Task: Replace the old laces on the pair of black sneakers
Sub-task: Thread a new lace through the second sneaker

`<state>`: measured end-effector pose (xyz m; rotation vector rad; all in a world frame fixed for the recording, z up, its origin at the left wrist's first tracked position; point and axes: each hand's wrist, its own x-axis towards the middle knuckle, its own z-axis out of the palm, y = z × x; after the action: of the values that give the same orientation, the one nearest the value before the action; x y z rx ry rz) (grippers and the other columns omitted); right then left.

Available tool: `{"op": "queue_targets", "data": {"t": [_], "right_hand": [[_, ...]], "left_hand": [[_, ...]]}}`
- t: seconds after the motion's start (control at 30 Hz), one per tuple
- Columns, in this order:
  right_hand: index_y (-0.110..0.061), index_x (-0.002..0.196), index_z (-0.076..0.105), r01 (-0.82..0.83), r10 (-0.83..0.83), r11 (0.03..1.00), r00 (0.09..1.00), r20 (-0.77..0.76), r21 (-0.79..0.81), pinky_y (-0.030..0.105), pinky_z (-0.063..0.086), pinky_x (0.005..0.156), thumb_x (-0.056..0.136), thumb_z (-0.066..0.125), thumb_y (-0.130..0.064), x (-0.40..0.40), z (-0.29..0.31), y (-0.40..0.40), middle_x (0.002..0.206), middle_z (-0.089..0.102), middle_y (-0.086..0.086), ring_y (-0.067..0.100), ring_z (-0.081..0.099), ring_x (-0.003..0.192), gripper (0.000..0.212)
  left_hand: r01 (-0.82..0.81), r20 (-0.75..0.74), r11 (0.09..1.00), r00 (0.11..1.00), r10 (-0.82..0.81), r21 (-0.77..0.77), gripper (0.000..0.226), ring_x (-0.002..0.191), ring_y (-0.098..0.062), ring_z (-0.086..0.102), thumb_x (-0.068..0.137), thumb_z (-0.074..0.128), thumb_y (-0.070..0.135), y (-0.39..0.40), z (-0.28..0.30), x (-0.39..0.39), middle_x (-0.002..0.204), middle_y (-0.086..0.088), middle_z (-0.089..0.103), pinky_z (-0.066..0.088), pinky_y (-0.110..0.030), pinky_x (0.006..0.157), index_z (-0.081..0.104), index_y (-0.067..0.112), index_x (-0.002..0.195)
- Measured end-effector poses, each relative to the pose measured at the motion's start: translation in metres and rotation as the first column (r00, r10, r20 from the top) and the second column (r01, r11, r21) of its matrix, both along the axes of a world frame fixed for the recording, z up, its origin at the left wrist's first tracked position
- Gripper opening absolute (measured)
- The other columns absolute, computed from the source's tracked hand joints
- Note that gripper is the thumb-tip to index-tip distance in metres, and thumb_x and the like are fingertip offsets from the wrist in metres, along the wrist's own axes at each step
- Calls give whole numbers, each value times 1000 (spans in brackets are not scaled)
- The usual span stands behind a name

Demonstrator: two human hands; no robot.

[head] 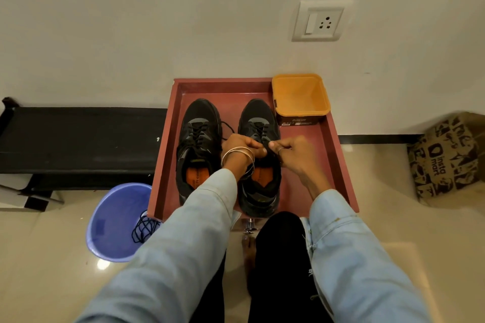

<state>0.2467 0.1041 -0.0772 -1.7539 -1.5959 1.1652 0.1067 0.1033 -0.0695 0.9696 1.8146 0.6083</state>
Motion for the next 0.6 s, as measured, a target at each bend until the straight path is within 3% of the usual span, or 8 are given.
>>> {"op": "queue_targets", "data": {"t": [0.1, 0.2, 0.27, 0.37, 0.5, 0.6], "right_hand": [[-20, 86, 78, 102, -105, 992, 994, 40, 73, 46, 58, 68, 85, 70, -32, -9, -2, 0, 76, 73, -1, 19, 68, 74, 14], [-15, 82, 78, 138, -151, 979, 985, 82, 147, 41, 56, 66, 85, 70, -27, -17, 1, -1, 75, 72, 2, 19, 66, 73, 14], [-10, 81, 75, 132, -155, 978, 978, 138, 161, 35, 52, 61, 87, 67, -23, -20, 3, 0, 72, 68, 3, 20, 64, 72, 17], [-7, 79, 68, 118, -149, 979, 970, 190, 165, 27, 37, 58, 91, 60, -21, -21, 5, -1, 70, 62, 2, 17, 57, 69, 20], [-8, 76, 63, 222, -238, 937, 971, 27, 268, 29, 41, 62, 93, 53, -17, -11, 22, -5, 76, 65, 7, 21, 59, 73, 22], [-14, 83, 59, 356, -284, 898, 918, -276, 258, 34, 52, 70, 97, 46, -15, 2, 58, -3, 79, 66, 4, 20, 64, 76, 19]], "left_hand": [[43, -116, 999, 992, -39, 30, 22, 91, -21, 65, 64, 86, 24, -2, -4, 2, 93, -2, 71, 54, -37, 86, 67, 33, 57], [101, -185, 984, 980, -72, 149, 12, 83, -18, 66, 70, 81, 22, -10, -3, 3, 83, 1, 72, 54, -37, 84, 75, 25, 80], [170, -288, 967, 951, -110, 192, 20, 89, -18, 64, 73, 78, 28, -15, -1, 6, 88, 3, 71, 51, -40, 86, 75, 27, 92], [298, -536, 941, 827, -170, 162, 37, 110, -20, 50, 75, 72, 38, -25, -3, 10, 111, 5, 59, 37, -42, 91, 64, 37, 112], [243, -627, 950, 776, -68, 198, 49, 119, -23, 40, 75, 73, 40, -35, -10, 6, 122, 4, 49, 30, -43, 93, 53, 32, 118], [222, -651, 956, 758, -44, 194, 49, 116, -24, 41, 73, 74, 44, -38, -13, 4, 120, -1, 47, 33, -41, 91, 51, 24, 112]]}}
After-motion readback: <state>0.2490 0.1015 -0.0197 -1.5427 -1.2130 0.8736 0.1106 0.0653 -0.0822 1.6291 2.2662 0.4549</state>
